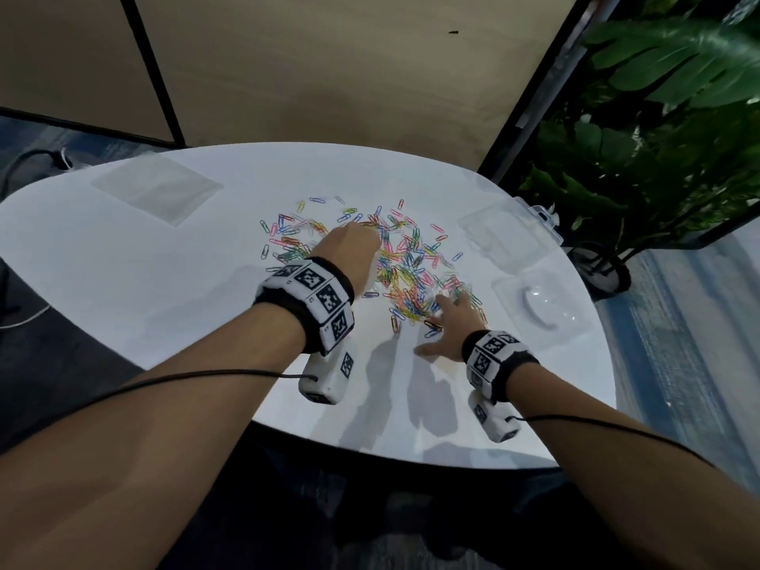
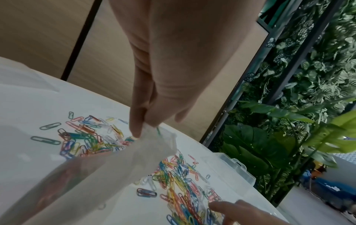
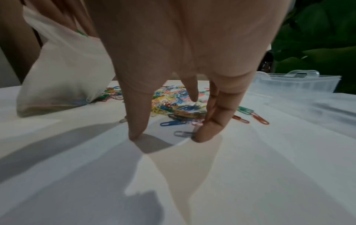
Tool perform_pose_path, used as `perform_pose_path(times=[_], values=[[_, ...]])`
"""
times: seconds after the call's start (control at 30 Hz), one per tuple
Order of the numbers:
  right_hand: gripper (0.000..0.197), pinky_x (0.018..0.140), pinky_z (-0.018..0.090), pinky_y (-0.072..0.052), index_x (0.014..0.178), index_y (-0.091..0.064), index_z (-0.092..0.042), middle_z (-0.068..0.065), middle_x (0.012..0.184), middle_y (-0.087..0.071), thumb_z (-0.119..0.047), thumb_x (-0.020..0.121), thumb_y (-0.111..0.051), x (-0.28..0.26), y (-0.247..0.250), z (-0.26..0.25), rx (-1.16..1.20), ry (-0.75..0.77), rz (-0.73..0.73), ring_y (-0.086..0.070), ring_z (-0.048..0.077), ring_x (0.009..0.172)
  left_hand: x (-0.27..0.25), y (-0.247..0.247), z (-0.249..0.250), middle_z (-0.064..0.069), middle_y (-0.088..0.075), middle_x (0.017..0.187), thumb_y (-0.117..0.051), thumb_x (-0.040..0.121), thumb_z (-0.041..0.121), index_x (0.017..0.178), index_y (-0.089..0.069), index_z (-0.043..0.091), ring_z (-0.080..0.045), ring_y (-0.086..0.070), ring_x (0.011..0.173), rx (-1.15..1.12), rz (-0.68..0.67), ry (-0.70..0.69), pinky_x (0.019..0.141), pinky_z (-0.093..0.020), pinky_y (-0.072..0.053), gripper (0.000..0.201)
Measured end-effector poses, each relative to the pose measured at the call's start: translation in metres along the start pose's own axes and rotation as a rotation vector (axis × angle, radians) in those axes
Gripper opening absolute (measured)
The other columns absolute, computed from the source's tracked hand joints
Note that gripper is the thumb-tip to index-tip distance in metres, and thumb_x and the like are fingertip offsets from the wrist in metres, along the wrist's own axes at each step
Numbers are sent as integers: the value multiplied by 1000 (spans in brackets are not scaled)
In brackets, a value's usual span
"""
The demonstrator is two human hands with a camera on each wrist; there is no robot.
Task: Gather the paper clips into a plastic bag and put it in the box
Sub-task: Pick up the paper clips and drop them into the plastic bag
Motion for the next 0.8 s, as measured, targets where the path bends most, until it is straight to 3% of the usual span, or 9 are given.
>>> perform_pose_path(times=[0.1, 0.2, 0.3, 0.4, 0.5, 0.6, 0.67, 0.73, 0.8], values=[[108, 110, 49, -39, 149, -29, -19, 17, 155, -21, -57, 63, -83, 13, 2, -16, -14, 11, 6, -32, 37, 140, 0, 4, -4, -19, -61, 125, -47, 88, -10, 129, -59, 5, -36, -61, 114, -15, -26, 56, 81, -34, -49, 45], [92, 104, 43, -45, 147, -35, -18, 16, 147, -31, -48, 72, -80, 22, 8, -31, -3, 46, 53, -45, 36, 129, 5, 5, -14, -17, -58, 133, -52, 84, -17, 136, -57, 13, -33, -61, 118, -70, -44, 117, 93, -37, -54, 60], [63, 93, 39, -51, 138, -48, -20, 13, 135, -38, -36, 83, -72, 23, 12, -48, -42, 108, 88, -55, 36, 113, 9, 6, -25, -14, -60, 130, -56, 82, -12, 135, -59, 19, -30, -60, 118, -142, -41, 169, 99, -41, -52, 62], [20, 74, 30, -48, 107, -67, -12, 10, 110, -49, -11, 89, -57, 25, 13, -59, -85, 180, 165, -55, 28, 84, 11, 9, -33, -12, -64, 124, -59, 83, -5, 126, -67, 18, -28, -61, 115, -216, 21, 184, 98, -37, -52, 49], [16, 71, 29, -55, 83, -68, -4, 12, 91, -61, 3, 86, -55, 29, 15, -61, -96, 171, 213, -59, 26, 75, 11, 16, -41, -11, -69, 119, -57, 83, 0, 113, -74, 21, -25, -65, 107, -276, 118, 169, 92, -32, -55, 40], [13, 75, 30, -60, 86, -78, -7, 10, 86, -73, -10, 87, -65, 33, 25, -55, 16, 98, 202, -69, 22, 77, 7, 27, -50, -9, -71, 109, -51, 86, 4, 106, -75, 24, -24, -68, 92, -335, 199, 174, 82, -35, -61, 37], [14, 74, 25, -59, 82, -80, -9, 6, 81, -76, -18, 85, -70, 35, 35, -48, 126, 9, 193, -70, 17, 74, 4, 31, -57, -5, -72, 97, -52, 86, 5, 106, -74, 24, -19, -67, 82, -341, 202, 184, 76, -35, -61, 35], [13, 74, 24, -58, 78, -81, -13, 2, 80, -77, -25, 81, -75, 39, 42, -36, 301, -80, 164, -71, 14, 73, 1, 32, -61, -3, -73, 88, -56, 85, 6, 109, -73, 21, -16, -67, 80, -349, 181, 198, 76, -34, -61, 33], [23, 81, 30, -60, 84, -80, -13, 3, 89, -78, -30, 68, -83, 44, 46, -24, 582, -153, 72, -73, 16, 83, -1, 31, -62, -6, -73, 94, -58, 84, 6, 115, -71, 16, -19, -68, 90, -346, 159, 219, 80, -32, -59, 35]])
Point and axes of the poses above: each hand's wrist, its own x-axis towards the middle knuckle, its own y-axis out of the back of the hand, z = x × y, the point moved 2 cm from there along x, towards the middle knuckle
